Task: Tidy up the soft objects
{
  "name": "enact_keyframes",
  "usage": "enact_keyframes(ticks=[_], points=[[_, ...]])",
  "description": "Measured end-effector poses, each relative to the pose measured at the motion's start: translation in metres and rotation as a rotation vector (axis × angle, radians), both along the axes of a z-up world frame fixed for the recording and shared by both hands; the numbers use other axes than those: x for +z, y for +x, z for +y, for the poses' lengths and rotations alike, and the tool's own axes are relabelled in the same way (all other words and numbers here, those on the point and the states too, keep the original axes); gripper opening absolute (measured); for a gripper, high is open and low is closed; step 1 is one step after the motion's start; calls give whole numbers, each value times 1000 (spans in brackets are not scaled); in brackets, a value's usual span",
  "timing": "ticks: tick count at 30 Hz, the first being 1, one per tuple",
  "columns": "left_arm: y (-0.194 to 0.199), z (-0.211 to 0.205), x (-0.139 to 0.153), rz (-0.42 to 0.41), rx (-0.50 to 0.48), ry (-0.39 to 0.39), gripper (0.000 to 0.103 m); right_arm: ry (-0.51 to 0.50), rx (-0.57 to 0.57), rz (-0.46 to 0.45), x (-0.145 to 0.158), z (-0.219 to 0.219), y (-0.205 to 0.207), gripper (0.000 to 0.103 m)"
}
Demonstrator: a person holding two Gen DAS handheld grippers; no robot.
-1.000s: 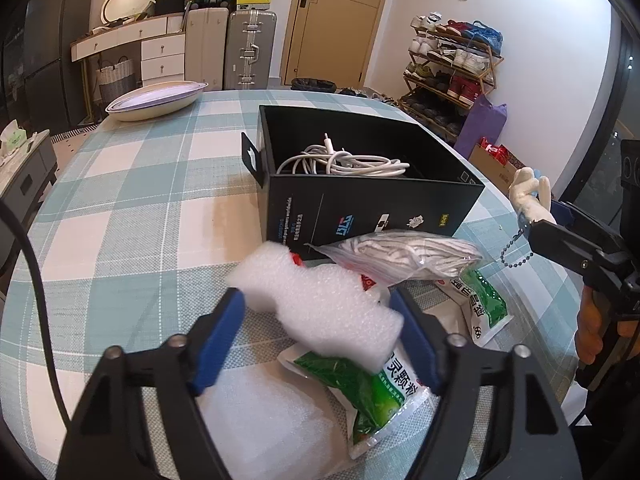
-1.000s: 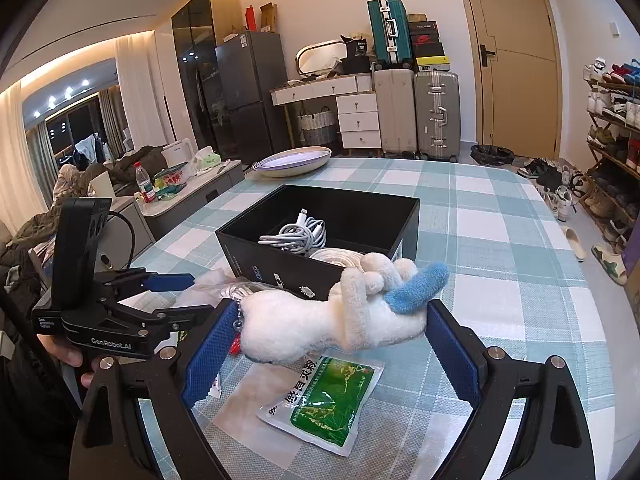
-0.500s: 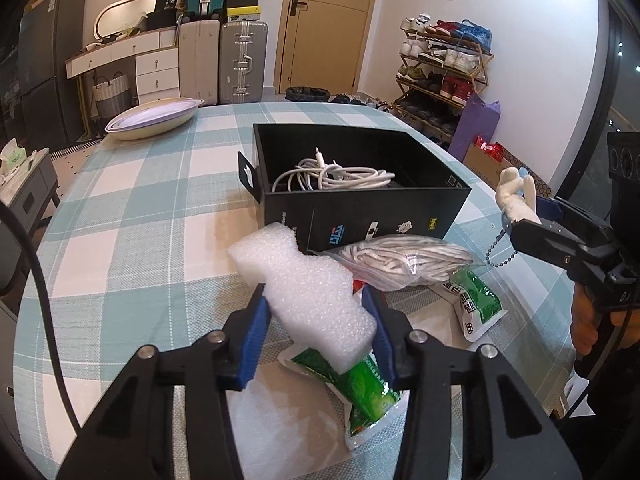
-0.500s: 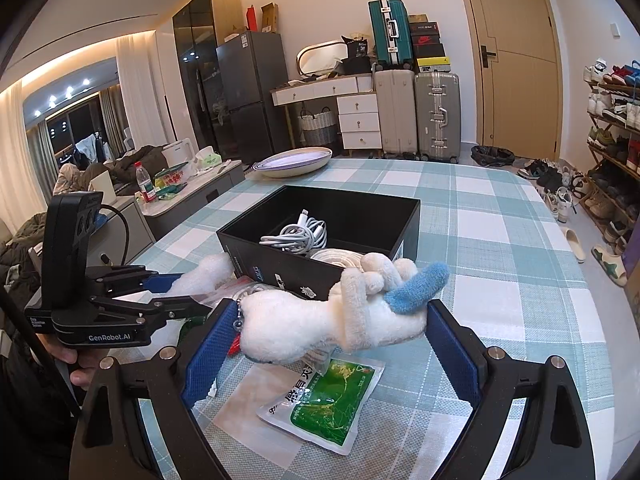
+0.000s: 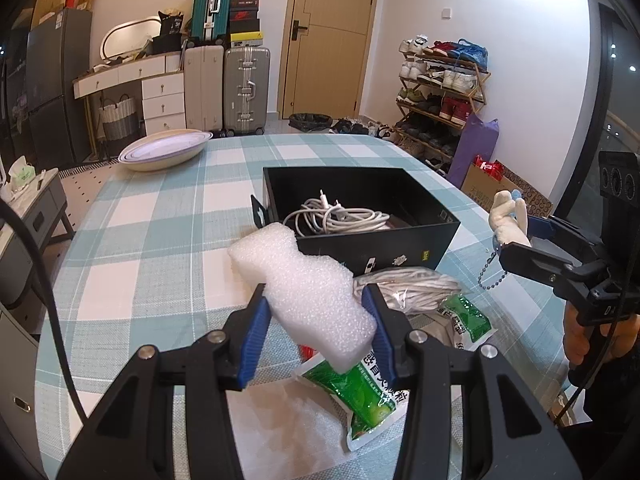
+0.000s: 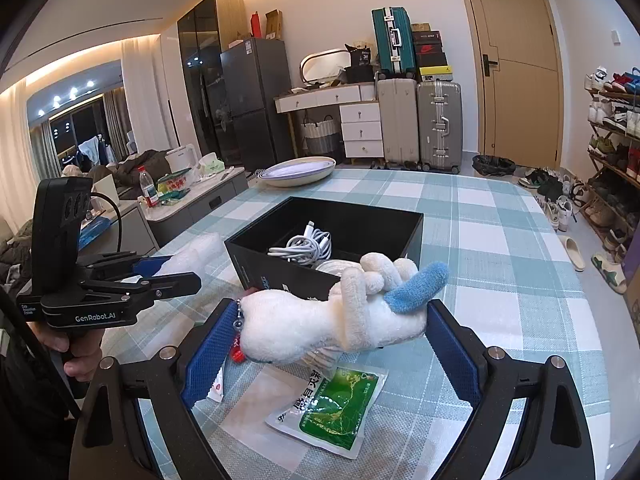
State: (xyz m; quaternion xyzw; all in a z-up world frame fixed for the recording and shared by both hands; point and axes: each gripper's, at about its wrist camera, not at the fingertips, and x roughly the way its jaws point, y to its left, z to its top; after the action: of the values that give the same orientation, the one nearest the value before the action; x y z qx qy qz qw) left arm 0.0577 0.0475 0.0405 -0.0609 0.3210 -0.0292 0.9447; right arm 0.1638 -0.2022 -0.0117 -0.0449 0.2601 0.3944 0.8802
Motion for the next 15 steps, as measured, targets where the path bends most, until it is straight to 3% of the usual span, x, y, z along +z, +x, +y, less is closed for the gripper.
enact_keyframes(ticks=[15], points=[[-3,-2,30,-77,-4,23,45,95,-21,-74,41,-4,-4,93]])
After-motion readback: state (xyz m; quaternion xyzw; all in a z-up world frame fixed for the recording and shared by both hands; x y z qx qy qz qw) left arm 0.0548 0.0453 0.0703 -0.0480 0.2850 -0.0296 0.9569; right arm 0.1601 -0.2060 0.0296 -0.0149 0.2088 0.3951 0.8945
